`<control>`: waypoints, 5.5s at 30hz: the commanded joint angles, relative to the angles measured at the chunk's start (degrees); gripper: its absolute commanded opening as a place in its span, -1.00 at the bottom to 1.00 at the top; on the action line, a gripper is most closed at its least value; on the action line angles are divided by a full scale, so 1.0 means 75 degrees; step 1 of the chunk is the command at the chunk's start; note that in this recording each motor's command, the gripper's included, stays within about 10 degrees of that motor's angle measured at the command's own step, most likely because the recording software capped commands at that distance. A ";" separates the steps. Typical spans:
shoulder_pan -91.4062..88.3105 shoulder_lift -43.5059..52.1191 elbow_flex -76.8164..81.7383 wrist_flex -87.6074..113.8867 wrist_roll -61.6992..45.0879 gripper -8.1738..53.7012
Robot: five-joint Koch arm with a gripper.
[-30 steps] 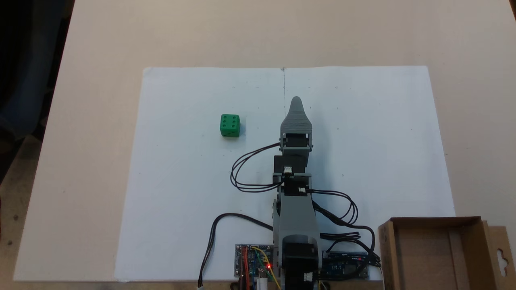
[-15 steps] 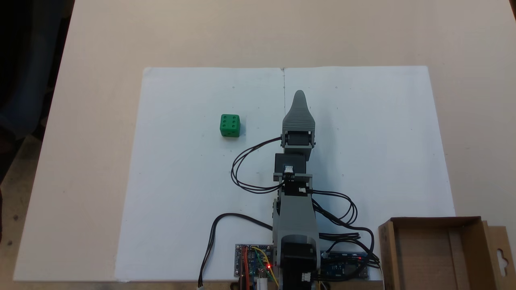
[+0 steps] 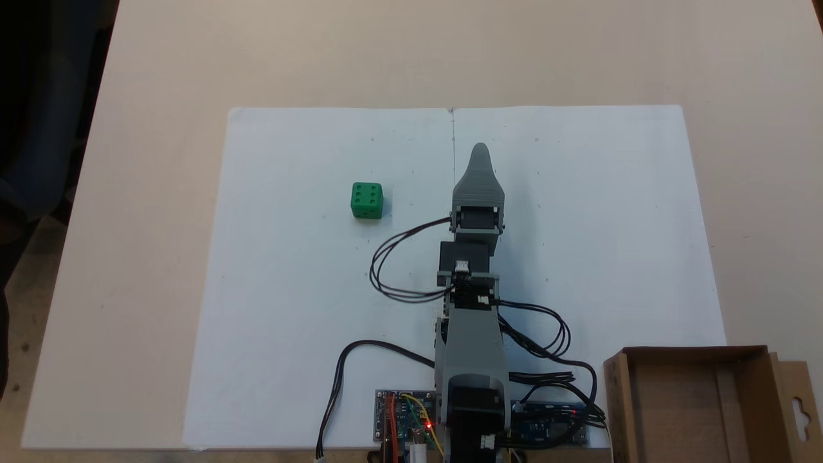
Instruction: Grasp a green dice and put it in the bin.
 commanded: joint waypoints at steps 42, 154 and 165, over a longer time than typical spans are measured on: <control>-0.2965 -0.2250 -0.9480 1.6570 0.3152 0.66; -0.5145 -0.8074 -1.0980 1.4098 0.6047 0.63; -0.5145 -0.8238 -1.0980 1.4051 0.6047 0.60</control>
